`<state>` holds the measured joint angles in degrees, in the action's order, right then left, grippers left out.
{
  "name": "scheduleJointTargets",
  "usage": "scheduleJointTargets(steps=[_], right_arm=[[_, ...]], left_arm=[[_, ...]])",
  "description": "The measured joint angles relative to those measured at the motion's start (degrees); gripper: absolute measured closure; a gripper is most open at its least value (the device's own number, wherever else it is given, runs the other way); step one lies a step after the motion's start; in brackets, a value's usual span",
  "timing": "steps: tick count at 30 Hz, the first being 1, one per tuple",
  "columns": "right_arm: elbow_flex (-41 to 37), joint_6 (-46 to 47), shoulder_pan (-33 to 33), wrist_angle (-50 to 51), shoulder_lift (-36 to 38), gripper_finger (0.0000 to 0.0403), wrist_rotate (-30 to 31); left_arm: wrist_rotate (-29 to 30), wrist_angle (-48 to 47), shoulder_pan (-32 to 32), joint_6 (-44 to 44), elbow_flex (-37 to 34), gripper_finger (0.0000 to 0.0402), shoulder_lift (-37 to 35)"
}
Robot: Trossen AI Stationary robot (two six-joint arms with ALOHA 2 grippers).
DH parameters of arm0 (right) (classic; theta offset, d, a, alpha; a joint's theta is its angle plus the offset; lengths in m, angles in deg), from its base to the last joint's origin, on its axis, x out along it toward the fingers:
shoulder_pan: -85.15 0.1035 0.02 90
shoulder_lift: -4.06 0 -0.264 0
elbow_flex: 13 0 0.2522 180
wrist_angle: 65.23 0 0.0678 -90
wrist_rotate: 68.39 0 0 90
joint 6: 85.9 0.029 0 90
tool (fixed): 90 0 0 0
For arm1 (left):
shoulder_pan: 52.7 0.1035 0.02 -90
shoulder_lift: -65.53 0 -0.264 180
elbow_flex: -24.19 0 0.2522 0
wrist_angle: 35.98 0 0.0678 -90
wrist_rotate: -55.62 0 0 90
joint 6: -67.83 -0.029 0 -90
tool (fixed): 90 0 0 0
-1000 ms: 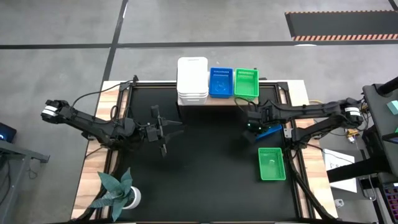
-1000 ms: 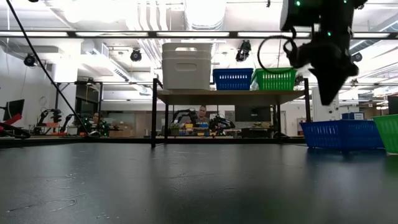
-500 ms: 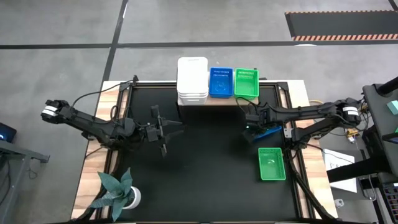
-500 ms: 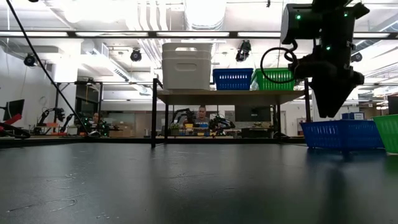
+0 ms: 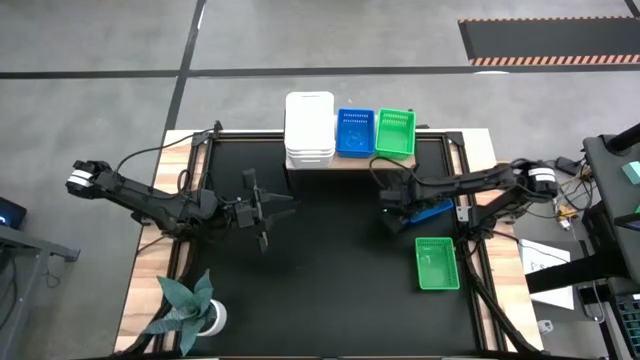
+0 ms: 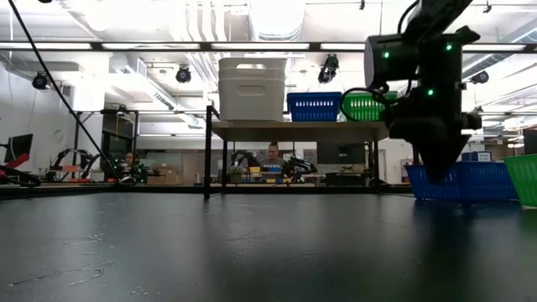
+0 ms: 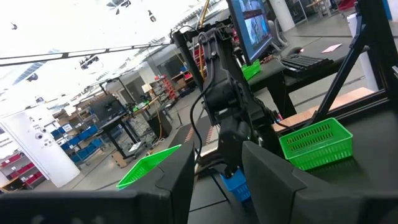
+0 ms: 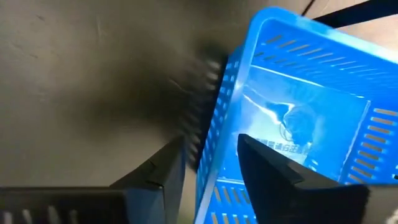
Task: Stack baskets on shelf by color
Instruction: Stack the blue bin on top of the blue bin on the shelf
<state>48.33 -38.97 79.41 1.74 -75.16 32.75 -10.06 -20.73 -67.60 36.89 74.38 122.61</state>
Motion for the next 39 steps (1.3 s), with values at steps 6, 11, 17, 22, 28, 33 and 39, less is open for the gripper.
scheduleJointTargets(steps=[6,11,17,22,28,33,39], right_arm=[[0.01,1.02,0.06,0.03,-2.43,0.0311,-0.42],[-0.01,2.38,0.24,0.03,-1.84,0.0360,-0.51],[0.01,2.56,0.49,0.15,-1.11,0.0392,-0.69],[0.57,2.28,1.27,0.57,-1.02,0.0394,-2.39],[3.78,-3.32,3.41,1.13,-0.69,0.0394,-9.17],[9.32,-12.14,6.92,2.63,-0.69,0.0394,-13.18],[17.03,-25.58,12.74,3.32,-0.69,0.0394,-14.20]], left_arm=[[0.00,0.01,0.00,0.00,0.00,0.0282,0.00],[0.00,0.02,0.00,0.00,0.00,0.0282,0.00],[0.00,0.00,0.00,0.00,0.00,0.0282,0.00],[0.00,0.00,0.00,0.00,0.00,0.0282,0.00],[0.00,0.02,0.00,0.00,0.00,0.0282,0.00],[0.00,0.02,0.00,0.00,0.00,0.0282,0.00],[0.00,0.02,0.00,0.00,0.00,0.0282,0.00]])
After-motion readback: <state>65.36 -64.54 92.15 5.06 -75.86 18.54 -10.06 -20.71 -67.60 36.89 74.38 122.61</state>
